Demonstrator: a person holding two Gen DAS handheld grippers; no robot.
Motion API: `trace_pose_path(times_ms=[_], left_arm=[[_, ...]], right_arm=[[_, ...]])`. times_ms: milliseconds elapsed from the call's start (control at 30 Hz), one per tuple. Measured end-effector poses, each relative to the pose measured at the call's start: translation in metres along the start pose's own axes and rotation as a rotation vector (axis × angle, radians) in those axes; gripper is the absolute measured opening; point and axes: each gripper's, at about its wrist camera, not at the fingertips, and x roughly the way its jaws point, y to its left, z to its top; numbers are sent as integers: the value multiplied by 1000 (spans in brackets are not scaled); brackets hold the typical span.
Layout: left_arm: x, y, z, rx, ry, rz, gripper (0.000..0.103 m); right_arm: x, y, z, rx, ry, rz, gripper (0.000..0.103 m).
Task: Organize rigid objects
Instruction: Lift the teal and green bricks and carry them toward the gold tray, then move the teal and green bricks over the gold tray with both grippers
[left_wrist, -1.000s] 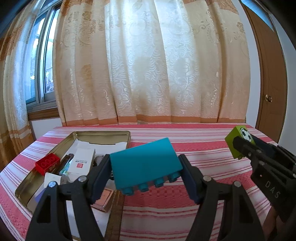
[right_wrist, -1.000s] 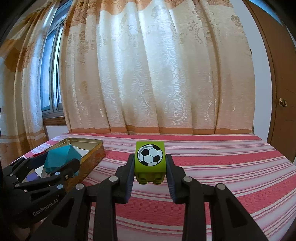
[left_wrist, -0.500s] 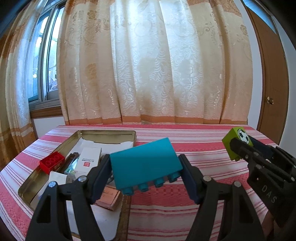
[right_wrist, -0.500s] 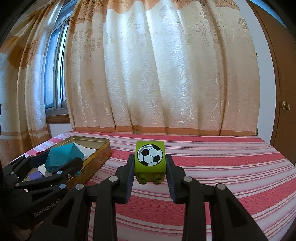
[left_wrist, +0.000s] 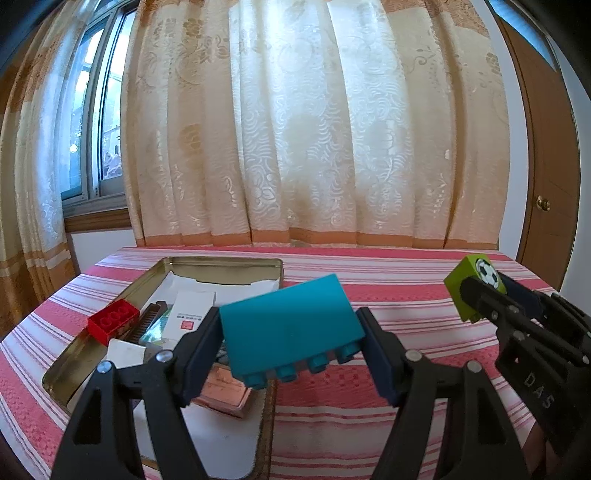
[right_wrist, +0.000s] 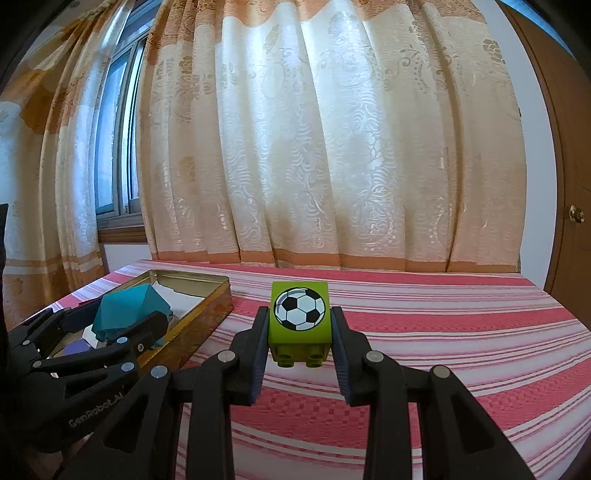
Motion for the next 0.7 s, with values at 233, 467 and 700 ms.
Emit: trace_pose_path(times_ms=[233,467,700], left_arm=[[-1,5,0,-4,-4,9,72],[-2,14,0,-14,-6,25,72],[-3,20,-1,-12,-10,39,72]], right_arm=[[2,9,0,-3,2,17,34],[3,19,0,-15,0,38,34],[5,28,0,-23,2,55,34]])
